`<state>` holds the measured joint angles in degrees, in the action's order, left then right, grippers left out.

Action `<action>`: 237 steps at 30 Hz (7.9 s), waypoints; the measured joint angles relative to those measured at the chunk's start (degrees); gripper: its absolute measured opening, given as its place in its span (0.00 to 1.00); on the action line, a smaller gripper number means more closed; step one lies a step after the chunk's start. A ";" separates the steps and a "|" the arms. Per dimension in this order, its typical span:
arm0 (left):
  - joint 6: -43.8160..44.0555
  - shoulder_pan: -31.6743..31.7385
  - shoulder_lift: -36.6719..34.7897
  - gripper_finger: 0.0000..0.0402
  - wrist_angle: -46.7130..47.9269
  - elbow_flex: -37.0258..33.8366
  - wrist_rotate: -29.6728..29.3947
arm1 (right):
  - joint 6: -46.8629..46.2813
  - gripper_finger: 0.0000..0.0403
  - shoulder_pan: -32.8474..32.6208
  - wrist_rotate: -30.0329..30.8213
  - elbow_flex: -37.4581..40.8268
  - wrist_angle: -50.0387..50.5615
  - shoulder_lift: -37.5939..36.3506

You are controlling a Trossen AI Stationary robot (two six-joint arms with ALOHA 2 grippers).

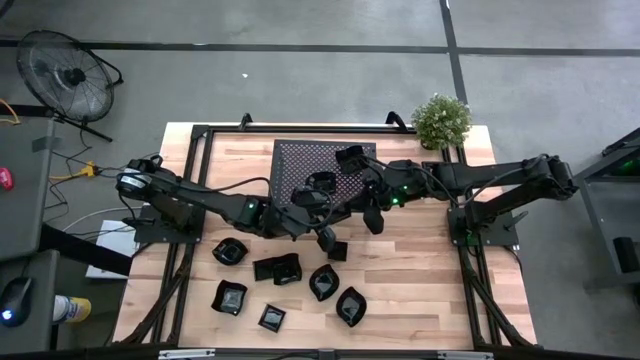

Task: Pick & Place Mini shaped plates
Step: Put the black square plate on the shelf, then stack the black leaf-shaped plate on top of the black leaf-shaped plate on the shelf

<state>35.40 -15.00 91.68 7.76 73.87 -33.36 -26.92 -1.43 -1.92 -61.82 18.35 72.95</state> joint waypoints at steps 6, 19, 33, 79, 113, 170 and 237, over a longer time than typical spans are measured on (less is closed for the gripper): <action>-0.07 0.00 0.00 0.09 -0.40 0.00 0.29 | -0.01 0.08 0.00 -0.23 0.00 -0.17 0.00; -0.04 0.00 -0.02 0.09 -0.74 0.00 0.60 | 0.02 0.30 0.35 -3.87 0.00 0.87 -2.51; 18.72 0.80 -0.24 0.09 -2.39 0.00 -0.03 | 0.55 0.32 0.28 5.04 -0.04 12.73 -12.44; 17.87 53.24 -21.14 0.09 17.75 -15.22 64.26 | 1.42 0.32 0.26 7.43 -0.04 18.32 -12.92; 17.22 56.48 -17.42 0.34 14.81 -19.56 67.48 | -0.72 0.32 0.26 7.79 0.00 18.89 -12.92; 2.36 49.10 -33.39 0.34 33.56 -19.47 52.65 | -4.38 0.32 0.26 7.35 0.00 20.15 -12.92; 10.22 8.59 -42.45 0.34 42.10 -30.03 39.01 | -59.38 0.32 -30.06 5.82 12.17 4.42 4.38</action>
<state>45.62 -6.42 49.23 49.86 43.83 5.65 -86.30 -31.50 3.91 -49.65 22.77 77.32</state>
